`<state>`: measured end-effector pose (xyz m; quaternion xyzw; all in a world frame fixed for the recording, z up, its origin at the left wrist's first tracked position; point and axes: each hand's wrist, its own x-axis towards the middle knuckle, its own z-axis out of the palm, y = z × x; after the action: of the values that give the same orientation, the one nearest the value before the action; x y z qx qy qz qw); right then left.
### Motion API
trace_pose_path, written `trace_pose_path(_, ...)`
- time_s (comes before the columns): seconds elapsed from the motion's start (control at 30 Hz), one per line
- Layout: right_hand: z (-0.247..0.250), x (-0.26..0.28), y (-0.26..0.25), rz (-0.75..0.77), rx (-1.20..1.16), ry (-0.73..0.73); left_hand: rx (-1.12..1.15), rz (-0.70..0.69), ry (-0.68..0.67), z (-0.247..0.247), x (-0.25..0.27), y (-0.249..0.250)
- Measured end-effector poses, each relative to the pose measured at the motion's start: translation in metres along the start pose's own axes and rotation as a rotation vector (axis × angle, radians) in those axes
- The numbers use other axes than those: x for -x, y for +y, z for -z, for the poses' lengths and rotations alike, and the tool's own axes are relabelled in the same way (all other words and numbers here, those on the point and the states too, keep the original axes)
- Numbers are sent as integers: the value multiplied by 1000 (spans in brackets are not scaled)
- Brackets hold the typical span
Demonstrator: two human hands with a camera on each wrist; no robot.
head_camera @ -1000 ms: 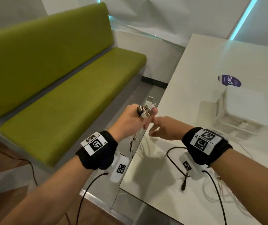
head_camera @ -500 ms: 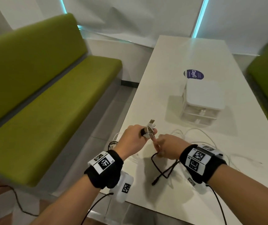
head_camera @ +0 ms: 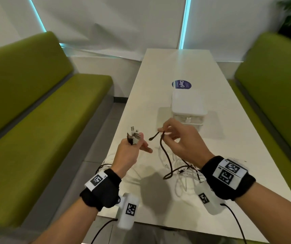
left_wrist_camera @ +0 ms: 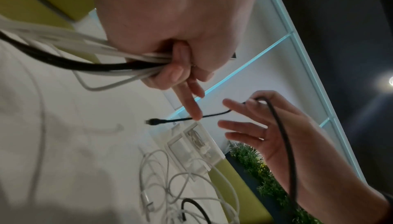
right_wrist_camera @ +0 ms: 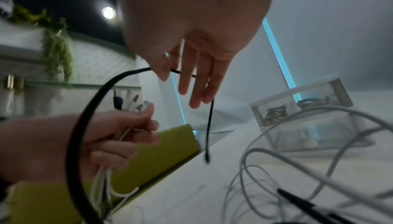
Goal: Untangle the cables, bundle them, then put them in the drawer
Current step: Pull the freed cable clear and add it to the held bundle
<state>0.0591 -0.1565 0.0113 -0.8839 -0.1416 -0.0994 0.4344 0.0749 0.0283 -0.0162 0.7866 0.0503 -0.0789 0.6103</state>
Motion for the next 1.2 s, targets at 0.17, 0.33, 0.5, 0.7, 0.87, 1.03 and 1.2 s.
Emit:
trace_pose_path(0.17, 0, 20, -15, -74, -324, -86, 65, 15, -105, -4, 4, 7)
trace_pose_path(0.33, -8, 31, -17, -98, -283, -307, 217, 66, -168, -3, 3, 9)
trace_pose_path(0.5, -27, 54, -18, -23, 9, -379, 91, 80, -188, -4, 13, -2)
trace_pose_path(0.7, -54, 94, -29, 39, 28, -74, 48, 79, -200, -5, 23, -16)
trace_pose_path(0.87, -68, 108, -30, 50, 83, 103, 38, 49, -138, 1, 21, -19)
trace_pose_path(1.03, -82, 109, -27, 73, 108, 170, 152, 93, -181, 4, 19, -18)
trace_pose_path(1.2, -85, 98, -17, 42, 183, 44, 327, 24, -200, 4, 11, -8)
